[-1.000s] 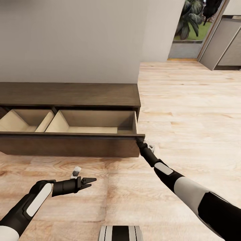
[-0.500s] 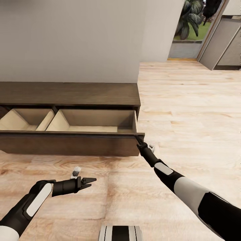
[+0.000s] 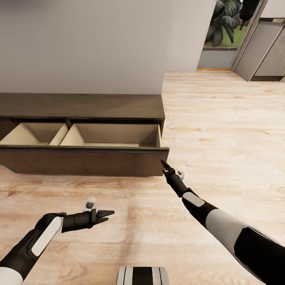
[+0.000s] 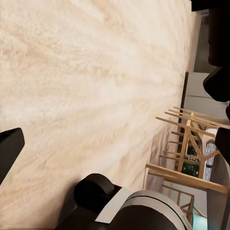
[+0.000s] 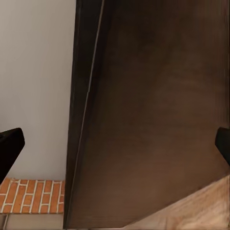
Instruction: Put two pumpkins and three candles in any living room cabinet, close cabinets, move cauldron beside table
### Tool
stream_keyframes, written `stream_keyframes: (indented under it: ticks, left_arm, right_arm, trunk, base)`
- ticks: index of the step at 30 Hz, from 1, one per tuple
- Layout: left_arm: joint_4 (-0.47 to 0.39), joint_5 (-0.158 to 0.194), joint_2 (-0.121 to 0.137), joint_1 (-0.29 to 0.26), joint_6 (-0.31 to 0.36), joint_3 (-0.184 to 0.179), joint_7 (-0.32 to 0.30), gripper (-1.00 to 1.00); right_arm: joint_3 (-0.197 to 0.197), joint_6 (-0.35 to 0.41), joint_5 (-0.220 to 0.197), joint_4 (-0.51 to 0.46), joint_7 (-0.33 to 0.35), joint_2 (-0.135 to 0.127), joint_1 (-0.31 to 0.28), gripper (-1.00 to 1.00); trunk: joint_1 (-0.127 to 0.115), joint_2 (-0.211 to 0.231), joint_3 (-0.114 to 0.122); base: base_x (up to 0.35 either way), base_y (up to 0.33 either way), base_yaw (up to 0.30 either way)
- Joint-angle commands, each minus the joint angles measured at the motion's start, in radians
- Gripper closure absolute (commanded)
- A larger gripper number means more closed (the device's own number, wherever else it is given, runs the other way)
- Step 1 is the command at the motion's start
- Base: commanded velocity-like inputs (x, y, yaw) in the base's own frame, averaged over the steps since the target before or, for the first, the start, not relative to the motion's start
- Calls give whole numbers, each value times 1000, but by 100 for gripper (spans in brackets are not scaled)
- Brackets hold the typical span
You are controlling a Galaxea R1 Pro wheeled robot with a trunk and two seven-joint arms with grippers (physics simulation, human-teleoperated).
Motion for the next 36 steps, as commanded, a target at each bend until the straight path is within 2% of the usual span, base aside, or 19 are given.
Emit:
stream_keyframes:
  ticks: [1, 15, 26, 30, 33, 36]
  left_arm:
    - [0, 3, 1, -1, 4, -2, -1, -100]
    - [0, 0, 1, -1, 4, -1, 0, -100]
    - [-6, 2, 1, -1, 6, 2, 0, -100]
    - [-6, 3, 2, -1, 11, 4, 2, -100]
    - [-5, 3, 1, -1, 13, 7, 2, -100]
    - [4, 2, 1, -1, 14, 4, 5, -100]
  right_arm:
    - [9, -8, -9, -1, 2, -1, -1, -100]
    - [9, -31, -10, -1, -3, 5, -1, -100]
    - [10, -19, -8, -3, -98, 3, -1, -100]
    - [12, -14, -7, -11, -132, 0, -1, -100]
    - [15, 15, -5, -15, -150, 0, -1, -100]
    - [16, 95, -4, -17, -203, -1, -2, -100]
  trunk:
    - [-1, 0, -1]
    - [-1, 0, -1]
    - [-1, 0, -1]
    - [-2, 1, 15]
    - [-4, 1, 26]
    - [-5, 2, 38]
  base:
    - [-197, 0, 0]
    - [-203, 0, 0]
    - [-53, 0, 0]
    - [0, 0, 0]
    - [0, 0, 0]
    - [0, 0, 0]
